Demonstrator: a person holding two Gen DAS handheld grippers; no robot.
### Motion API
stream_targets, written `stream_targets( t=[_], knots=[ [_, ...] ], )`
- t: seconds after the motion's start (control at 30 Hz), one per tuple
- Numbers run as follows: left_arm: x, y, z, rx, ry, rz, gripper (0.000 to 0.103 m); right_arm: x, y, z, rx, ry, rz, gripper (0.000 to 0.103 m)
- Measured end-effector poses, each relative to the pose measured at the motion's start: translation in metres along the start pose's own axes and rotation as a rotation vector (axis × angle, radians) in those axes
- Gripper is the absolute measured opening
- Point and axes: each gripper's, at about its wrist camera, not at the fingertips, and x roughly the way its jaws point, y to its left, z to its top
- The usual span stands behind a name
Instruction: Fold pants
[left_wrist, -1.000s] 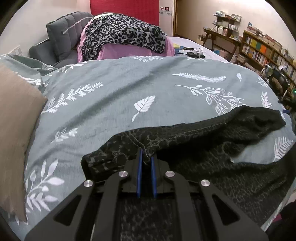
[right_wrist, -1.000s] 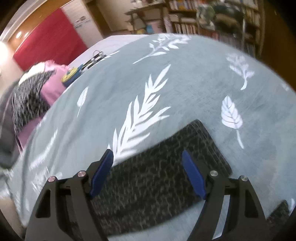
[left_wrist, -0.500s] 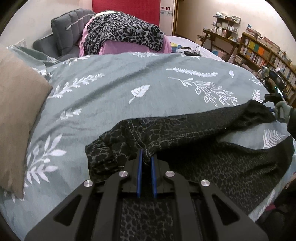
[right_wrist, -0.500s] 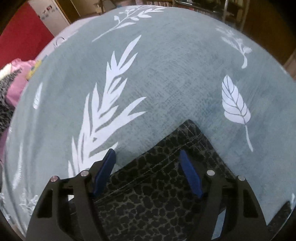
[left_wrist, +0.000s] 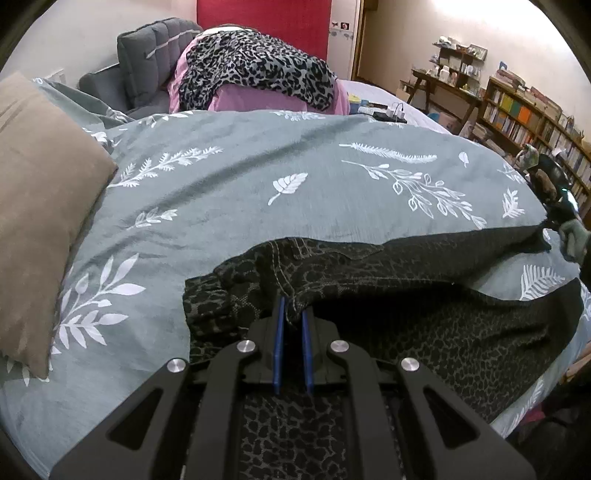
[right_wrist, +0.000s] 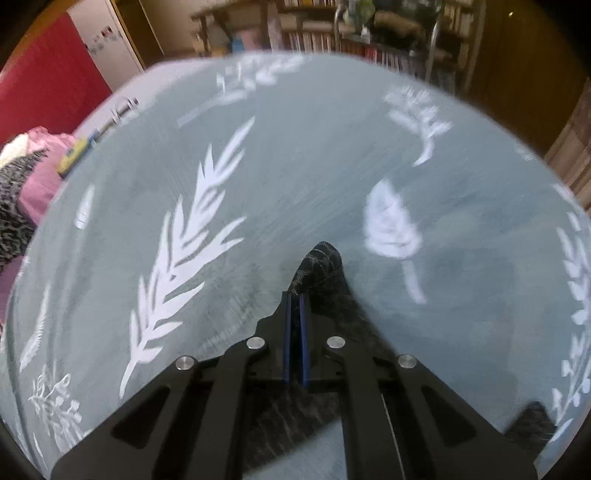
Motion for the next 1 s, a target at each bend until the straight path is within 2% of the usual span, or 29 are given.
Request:
stream_targets(
  t=[0.23, 0.33, 0.43, 0.53, 0.67, 0.83, 1.0],
  knots=[
    [-0.024, 0.005, -0.001, -0.018, -0.054, -0.01, 0.008, -0.09, -0.047, -0.019, 0.004, -0.142, 0.079, 0.004],
    [-0.044, 0.004, -0.008, -0.01, -0.086, -0.009, 0.008, -0.131, -0.078, -0.042, 0.018, -0.194, 0.1, 0.004],
    [-0.062, 0.004, -0.019, -0.001, -0.1, -0.009, 0.008, -0.157, -0.109, -0.06, 0.052, -0.205, 0.121, 0.004],
    [-0.076, 0.005, -0.039, 0.001, -0.096, -0.009, 0.008, -0.177, -0.148, -0.096, 0.095, -0.203, 0.128, 0.004],
    [-0.083, 0.005, -0.071, -0.005, -0.066, -0.009, 0.008, -0.178, -0.188, -0.138, 0.121, -0.18, 0.108, 0.004],
    [-0.054, -0.006, -0.107, 0.067, 0.04, 0.047, 0.011, -0.139, -0.219, -0.172, 0.147, -0.09, 0.094, 0.004],
    [-0.036, 0.008, -0.129, 0.007, 0.088, 0.051, 0.012, -0.121, -0.234, -0.189, 0.199, -0.058, 0.126, 0.004]
  ],
)
